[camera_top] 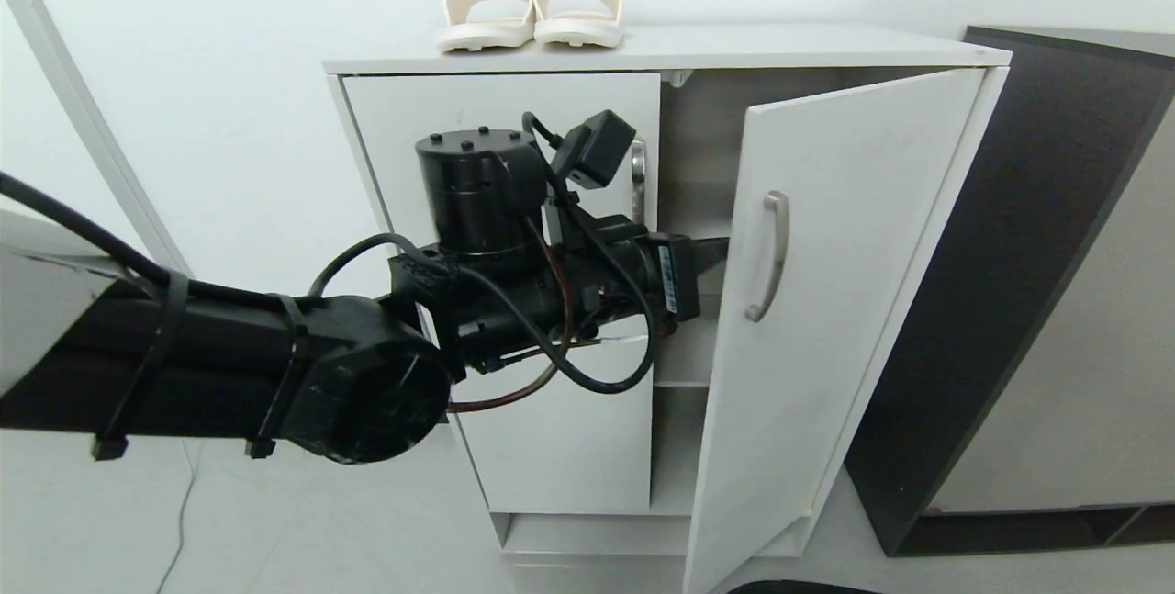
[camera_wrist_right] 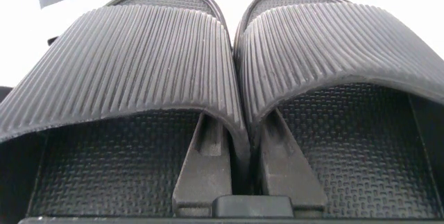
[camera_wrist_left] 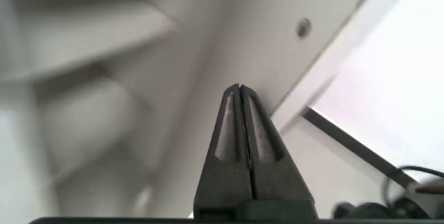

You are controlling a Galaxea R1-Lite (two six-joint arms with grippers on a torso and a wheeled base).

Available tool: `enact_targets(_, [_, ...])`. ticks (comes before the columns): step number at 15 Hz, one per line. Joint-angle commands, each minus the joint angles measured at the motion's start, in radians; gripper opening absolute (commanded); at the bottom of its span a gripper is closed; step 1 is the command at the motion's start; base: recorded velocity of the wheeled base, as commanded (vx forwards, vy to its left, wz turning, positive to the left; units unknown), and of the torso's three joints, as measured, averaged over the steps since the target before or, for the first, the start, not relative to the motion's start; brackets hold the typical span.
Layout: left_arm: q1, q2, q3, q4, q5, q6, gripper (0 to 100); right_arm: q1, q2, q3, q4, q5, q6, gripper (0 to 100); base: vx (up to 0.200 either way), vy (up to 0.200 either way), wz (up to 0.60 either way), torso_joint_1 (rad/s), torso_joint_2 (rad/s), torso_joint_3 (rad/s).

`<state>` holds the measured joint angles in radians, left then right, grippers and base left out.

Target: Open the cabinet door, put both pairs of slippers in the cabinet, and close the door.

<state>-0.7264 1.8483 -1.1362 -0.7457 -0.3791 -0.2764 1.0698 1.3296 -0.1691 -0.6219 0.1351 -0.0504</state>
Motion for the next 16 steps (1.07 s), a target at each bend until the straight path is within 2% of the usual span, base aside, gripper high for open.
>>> enact_targets(1, [-0.096,0.006,0.012,-0.027,0.0,0.003,0,0.025,-0.003,0.016,-0.004,0.0,0.0,0,-0.2,0.0,0.0,0.007,0.0,0.002])
enact_targets(2, [-0.125,0.006,0.01,-0.04,0.0,0.002,0,0.025,-0.004,0.017,-0.004,0.0,0.0,0,-0.2,0.0,0.0,-0.007,0.0,0.002])
enact_targets(4, [-0.133,0.006,0.003,-0.046,0.0,0.002,0,0.025,-0.006,0.017,-0.005,-0.003,0.0,0,-0.1,0.0,0.0,-0.001,0.0,-0.001])
enact_targets(7, [-0.084,0.0,0.006,-0.052,0.042,0.005,0,0.025,0.002,0.005,-0.01,0.0,0.0,0,0.0,0.0,0.0,0.0,0.0,0.0])
enact_targets(9, [-0.042,-0.021,0.03,-0.11,0.121,0.02,0,0.006,0.008,-0.053,-0.024,-0.061,0.011,0,0.0,0.0,0.0,0.0,0.0,0.0])
enact_targets(10, [-0.022,-0.067,0.053,-0.11,0.171,0.031,0,-0.031,0.02,-0.087,-0.022,-0.126,0.03,0,0.0,0.0,0.0,0.0,0.0,0.0])
enact_targets(12, [0.035,-0.224,0.144,-0.099,0.304,0.032,0,-0.114,0.079,-0.155,-0.022,-0.305,0.093,0,0.0,0.0,0.0,0.0,0.0,0.0])
enact_targets(13, [0.076,-0.336,0.21,-0.064,0.384,0.054,0,-0.16,0.12,-0.194,-0.025,-0.419,0.118,0,0.0,0.0,0.0,0.0,0.0,0.0])
enact_targets(14, [0.099,-0.429,0.262,0.0,0.445,0.089,0,-0.192,0.145,-0.24,-0.025,-0.477,0.13,0,0.0,0.0,0.0,0.0,0.0,0.0])
enact_targets(15, [0.11,-0.567,0.329,0.105,0.491,0.108,0,-0.218,0.172,-0.296,-0.025,-0.516,0.162,0,0.0,0.0,0.0,0.0,0.0,0.0])
enact_targets(16, [0.113,-0.681,0.38,0.207,0.513,0.111,0,-0.226,0.194,-0.329,-0.025,-0.54,0.199,0,0.0,0.0,0.0,0.0,0.0,0.0])
